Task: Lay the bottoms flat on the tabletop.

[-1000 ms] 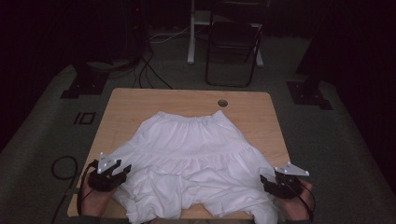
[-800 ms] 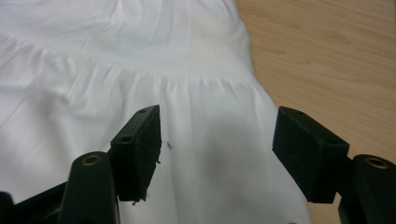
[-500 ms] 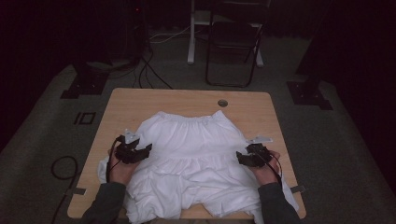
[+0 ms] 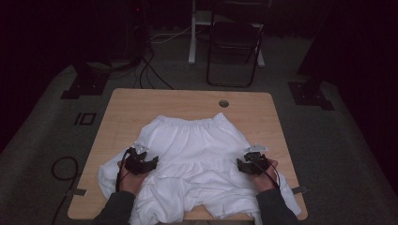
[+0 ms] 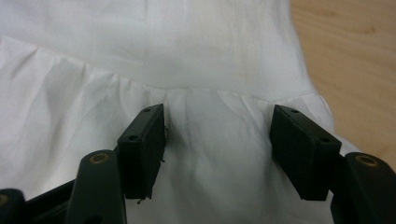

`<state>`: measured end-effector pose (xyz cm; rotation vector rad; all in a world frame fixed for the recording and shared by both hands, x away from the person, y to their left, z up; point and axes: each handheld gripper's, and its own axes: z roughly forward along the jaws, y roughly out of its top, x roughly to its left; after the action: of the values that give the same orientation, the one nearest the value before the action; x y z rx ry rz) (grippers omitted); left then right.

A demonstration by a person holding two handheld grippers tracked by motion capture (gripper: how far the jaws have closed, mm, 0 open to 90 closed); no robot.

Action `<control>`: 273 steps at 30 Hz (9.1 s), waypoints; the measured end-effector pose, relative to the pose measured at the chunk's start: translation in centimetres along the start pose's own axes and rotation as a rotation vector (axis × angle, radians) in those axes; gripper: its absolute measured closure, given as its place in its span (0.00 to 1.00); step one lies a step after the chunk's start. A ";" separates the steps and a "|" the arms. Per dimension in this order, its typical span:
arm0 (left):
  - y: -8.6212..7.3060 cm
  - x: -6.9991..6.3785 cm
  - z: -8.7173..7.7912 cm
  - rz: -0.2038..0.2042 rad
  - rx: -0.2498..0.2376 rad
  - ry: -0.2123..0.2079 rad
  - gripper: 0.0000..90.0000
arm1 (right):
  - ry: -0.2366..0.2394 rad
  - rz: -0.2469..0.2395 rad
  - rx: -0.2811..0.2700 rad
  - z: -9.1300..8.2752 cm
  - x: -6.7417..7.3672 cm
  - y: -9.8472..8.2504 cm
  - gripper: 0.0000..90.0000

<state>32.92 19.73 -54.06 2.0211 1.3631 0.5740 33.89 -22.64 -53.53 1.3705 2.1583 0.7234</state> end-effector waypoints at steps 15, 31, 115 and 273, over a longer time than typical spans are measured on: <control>-6.8 -4.7 -6.9 0.038 0.022 -0.055 0.45 | 0.030 -0.026 0.014 -7.4 2.9 -8.0 0.40; -6.4 -3.3 -6.4 0.012 0.024 -0.017 0.42 | 0.063 -0.041 0.017 -7.1 2.8 -7.6 0.30; -8.1 2.2 -10.4 0.028 0.157 0.105 0.94 | -0.073 0.063 -0.044 -0.6 -1.8 -1.6 0.48; -5.8 2.4 -14.5 0.012 0.064 -0.023 0.66 | -0.030 0.074 -0.055 -2.6 -2.9 -4.2 0.72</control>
<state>20.49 27.18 -47.81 2.0816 1.3726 0.5163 30.56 -27.30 -54.08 1.4300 2.0590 0.7789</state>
